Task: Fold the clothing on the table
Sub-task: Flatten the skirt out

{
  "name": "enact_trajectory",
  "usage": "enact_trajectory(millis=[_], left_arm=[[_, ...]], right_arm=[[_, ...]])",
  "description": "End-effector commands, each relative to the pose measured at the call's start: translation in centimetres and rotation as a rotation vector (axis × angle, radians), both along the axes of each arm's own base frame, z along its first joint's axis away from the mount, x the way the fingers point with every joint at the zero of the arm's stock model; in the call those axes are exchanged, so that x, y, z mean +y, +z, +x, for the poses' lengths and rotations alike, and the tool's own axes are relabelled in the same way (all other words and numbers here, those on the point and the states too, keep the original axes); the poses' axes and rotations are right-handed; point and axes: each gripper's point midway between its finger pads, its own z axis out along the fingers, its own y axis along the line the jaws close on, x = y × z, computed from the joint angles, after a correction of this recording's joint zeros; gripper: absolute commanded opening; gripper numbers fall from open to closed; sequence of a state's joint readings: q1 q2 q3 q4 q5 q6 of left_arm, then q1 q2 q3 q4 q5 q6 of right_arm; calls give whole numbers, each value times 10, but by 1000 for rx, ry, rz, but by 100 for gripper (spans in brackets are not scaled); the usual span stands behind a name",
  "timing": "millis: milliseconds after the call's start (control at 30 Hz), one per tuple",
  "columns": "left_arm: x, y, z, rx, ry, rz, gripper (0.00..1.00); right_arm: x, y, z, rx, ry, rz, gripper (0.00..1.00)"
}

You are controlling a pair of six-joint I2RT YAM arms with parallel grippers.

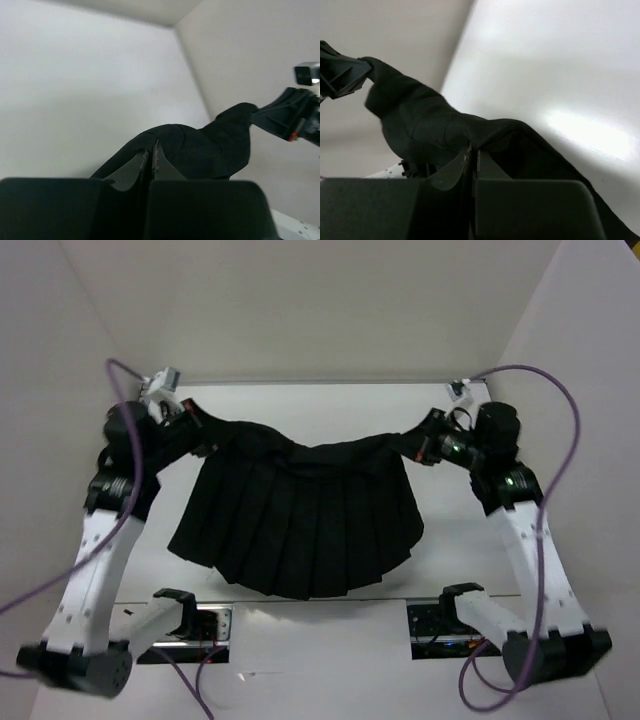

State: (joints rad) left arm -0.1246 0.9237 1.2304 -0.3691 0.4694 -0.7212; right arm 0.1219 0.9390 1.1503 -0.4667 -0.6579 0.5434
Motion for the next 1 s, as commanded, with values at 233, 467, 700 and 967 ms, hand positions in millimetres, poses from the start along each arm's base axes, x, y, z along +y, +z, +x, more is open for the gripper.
enact_trajectory(millis=[233,467,700,967], left_arm=[[32,-118,173,315,52,64,0],[46,4,190,56,59,65,0],[40,-127,150,339,45,14,0],[12,-304,32,823,20,19,72]], right_arm=[[-19,-71,157,266,-105,13,0],[-39,61,178,-89,-206,-40,0],[-30,-54,142,181,-126,-53,0],[-19,-246,3,870,-46,-68,38]])
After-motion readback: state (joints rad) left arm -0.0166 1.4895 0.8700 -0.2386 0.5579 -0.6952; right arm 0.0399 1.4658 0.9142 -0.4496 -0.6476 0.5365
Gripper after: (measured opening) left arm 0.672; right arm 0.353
